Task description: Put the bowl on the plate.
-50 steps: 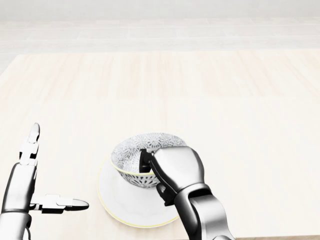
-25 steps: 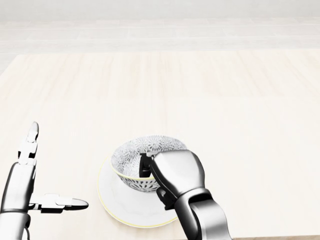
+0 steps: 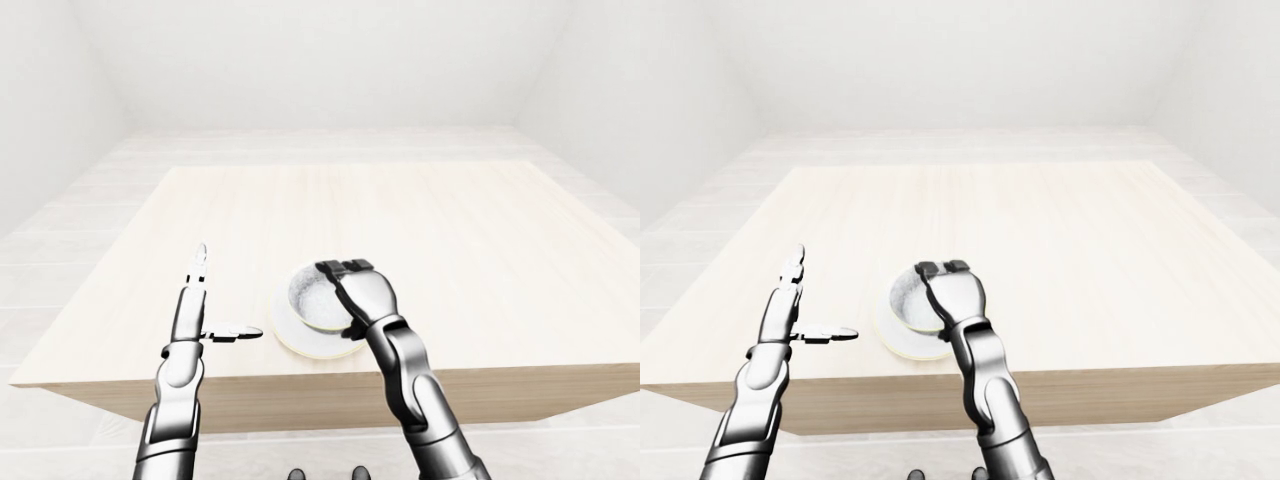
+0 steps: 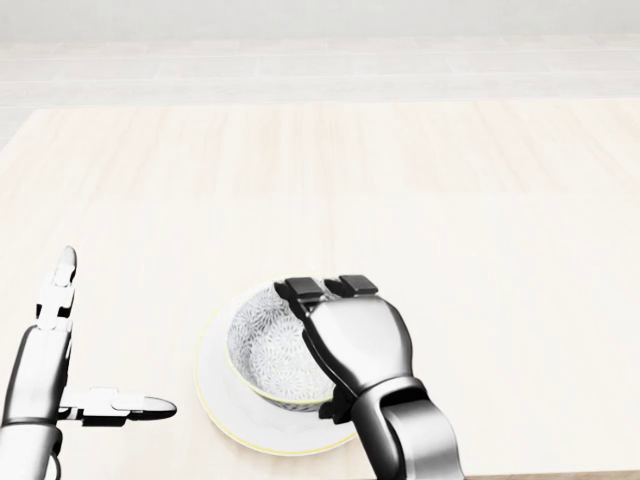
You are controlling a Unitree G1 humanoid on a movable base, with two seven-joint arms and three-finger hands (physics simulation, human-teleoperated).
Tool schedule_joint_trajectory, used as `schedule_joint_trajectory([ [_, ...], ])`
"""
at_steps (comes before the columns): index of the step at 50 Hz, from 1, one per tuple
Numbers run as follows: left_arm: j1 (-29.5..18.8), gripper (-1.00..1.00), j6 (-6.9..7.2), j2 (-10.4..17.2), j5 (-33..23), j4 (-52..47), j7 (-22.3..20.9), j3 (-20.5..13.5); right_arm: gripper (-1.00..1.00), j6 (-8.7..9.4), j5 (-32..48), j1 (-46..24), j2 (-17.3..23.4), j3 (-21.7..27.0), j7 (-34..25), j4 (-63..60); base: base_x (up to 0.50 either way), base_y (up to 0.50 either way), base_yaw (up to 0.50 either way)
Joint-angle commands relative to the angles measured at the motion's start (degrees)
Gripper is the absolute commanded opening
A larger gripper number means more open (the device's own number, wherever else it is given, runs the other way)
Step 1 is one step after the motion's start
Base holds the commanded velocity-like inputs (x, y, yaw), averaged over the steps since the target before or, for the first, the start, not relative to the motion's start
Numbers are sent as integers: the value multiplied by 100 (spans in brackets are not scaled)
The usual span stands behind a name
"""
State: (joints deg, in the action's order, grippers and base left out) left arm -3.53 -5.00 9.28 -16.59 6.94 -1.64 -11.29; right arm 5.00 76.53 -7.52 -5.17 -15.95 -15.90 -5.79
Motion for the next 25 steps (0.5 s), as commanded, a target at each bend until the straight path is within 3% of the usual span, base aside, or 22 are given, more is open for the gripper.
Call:
schedule_joint_trajectory([
  [1, -36, 100, 0, 14, -8, 90, 47, 6, 58, 0, -2, -1, 7, 16, 13, -39, 0, 0, 0],
  [16, -36, 100, 0, 17, -10, 118, 58, 22, 72, 0, -6, -11, 13, 50, -66, -156, 0, 0, 0],
  [19, -43, 100, 0, 13, -36, 181, 99, 33, 97, 0, -44, 7, 24, 75, -229, -373, 0, 0, 0],
  [25, -45, 100, 0, 18, -22, 170, 82, 34, 100, 0, -110, 12, 62, 132, -582, -734, 0, 0, 0],
])
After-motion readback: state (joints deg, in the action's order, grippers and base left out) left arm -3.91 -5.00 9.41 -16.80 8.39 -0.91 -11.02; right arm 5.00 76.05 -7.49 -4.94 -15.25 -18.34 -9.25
